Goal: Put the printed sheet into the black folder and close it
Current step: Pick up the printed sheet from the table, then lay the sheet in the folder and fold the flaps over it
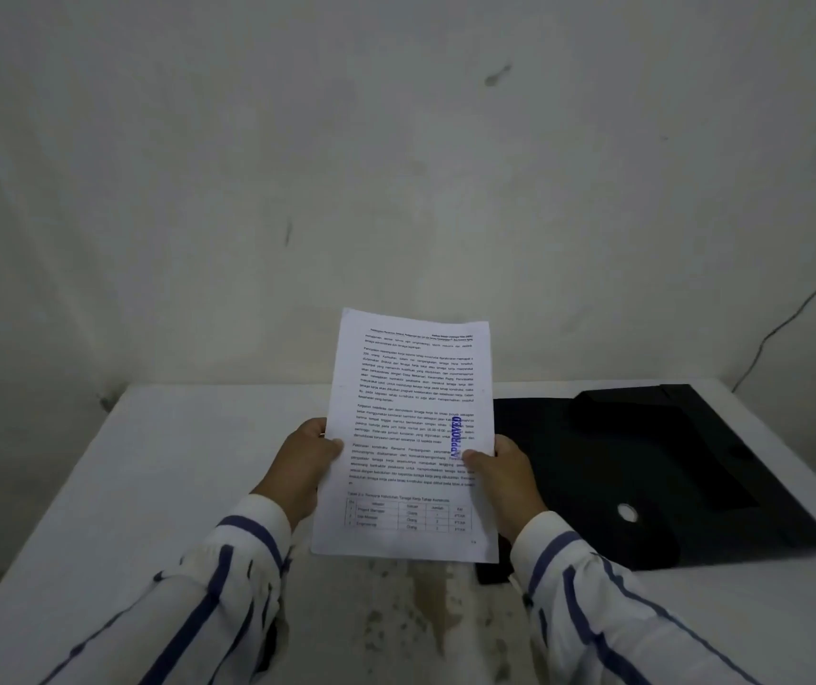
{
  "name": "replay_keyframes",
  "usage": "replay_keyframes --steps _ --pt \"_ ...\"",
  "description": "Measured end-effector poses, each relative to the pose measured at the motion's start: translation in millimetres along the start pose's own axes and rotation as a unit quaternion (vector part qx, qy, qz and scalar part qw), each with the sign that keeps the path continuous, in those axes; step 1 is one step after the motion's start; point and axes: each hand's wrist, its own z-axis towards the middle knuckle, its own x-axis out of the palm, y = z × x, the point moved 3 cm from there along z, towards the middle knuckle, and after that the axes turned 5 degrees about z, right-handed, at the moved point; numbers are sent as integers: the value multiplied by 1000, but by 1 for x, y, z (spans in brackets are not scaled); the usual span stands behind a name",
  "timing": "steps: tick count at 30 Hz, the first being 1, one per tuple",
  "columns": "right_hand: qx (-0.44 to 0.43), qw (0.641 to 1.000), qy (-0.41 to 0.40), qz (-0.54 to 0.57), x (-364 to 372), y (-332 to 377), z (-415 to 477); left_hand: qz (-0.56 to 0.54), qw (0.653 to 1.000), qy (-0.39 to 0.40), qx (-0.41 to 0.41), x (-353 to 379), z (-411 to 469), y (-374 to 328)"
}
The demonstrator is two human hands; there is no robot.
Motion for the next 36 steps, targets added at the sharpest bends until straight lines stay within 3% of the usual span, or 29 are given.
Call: replay_keyframes --steps 9,15,30,36 --pt "-18 999 -26 -27 -148 11 18 -14 1000 21 0 155 -16 0" --pt "3 998 -21 -56 -210 2 35 -8 1000 6 -22 222 -19 20" --pt "45 989 -5 -141 -224 -33 86 66 992 -15 -106 262 34 53" --pt "44 974 -5 -223 -223 -44 105 79 988 -11 -135 268 52 61"
